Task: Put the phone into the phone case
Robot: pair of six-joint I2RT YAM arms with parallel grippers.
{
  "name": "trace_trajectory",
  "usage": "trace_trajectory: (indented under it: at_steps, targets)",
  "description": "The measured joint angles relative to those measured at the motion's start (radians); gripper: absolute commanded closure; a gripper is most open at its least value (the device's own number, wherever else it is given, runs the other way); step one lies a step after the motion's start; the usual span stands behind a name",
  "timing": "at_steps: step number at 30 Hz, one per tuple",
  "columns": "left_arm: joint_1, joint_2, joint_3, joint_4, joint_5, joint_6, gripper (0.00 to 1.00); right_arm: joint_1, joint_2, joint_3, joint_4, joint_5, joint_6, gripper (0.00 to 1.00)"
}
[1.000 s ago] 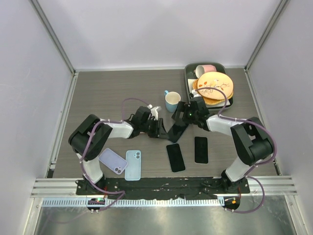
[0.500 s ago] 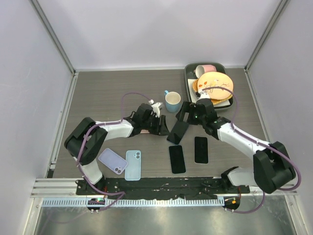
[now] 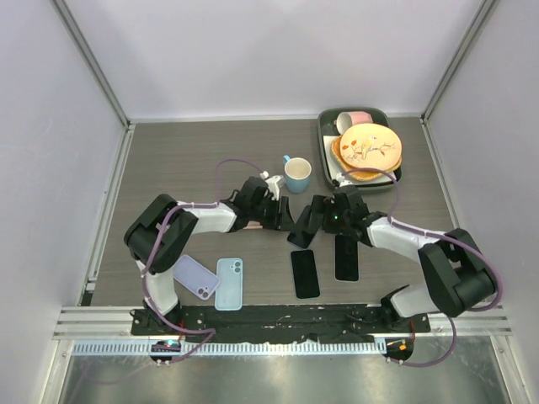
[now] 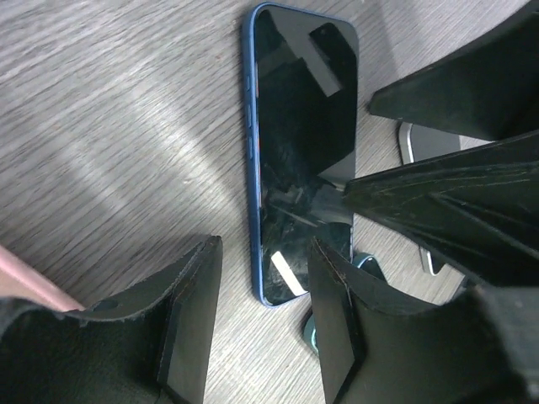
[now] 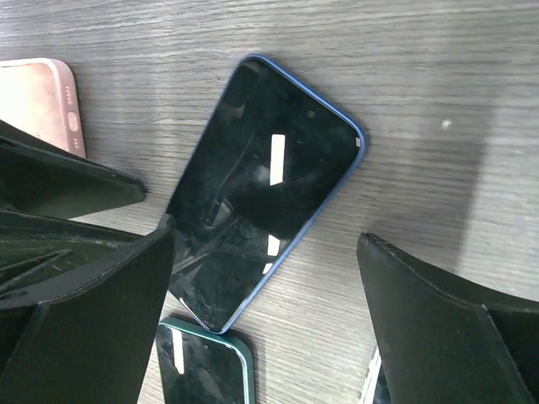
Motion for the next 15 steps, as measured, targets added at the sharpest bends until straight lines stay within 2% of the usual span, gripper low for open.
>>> trace_trajectory:
  at_steps: [9, 15]
  targets:
    - [-0.055, 0.057, 0.006, 0.113, 0.074, -0.072, 0.51, -0.018, 0.155, 0.055, 0.225, -0.135, 0.02, 0.07]
    - [-0.11, 0.099, -0.025, 0.269, 0.126, -0.151, 0.51, -0.045, 0.177, 0.055, 0.277, -0.164, 0.019, 0.06]
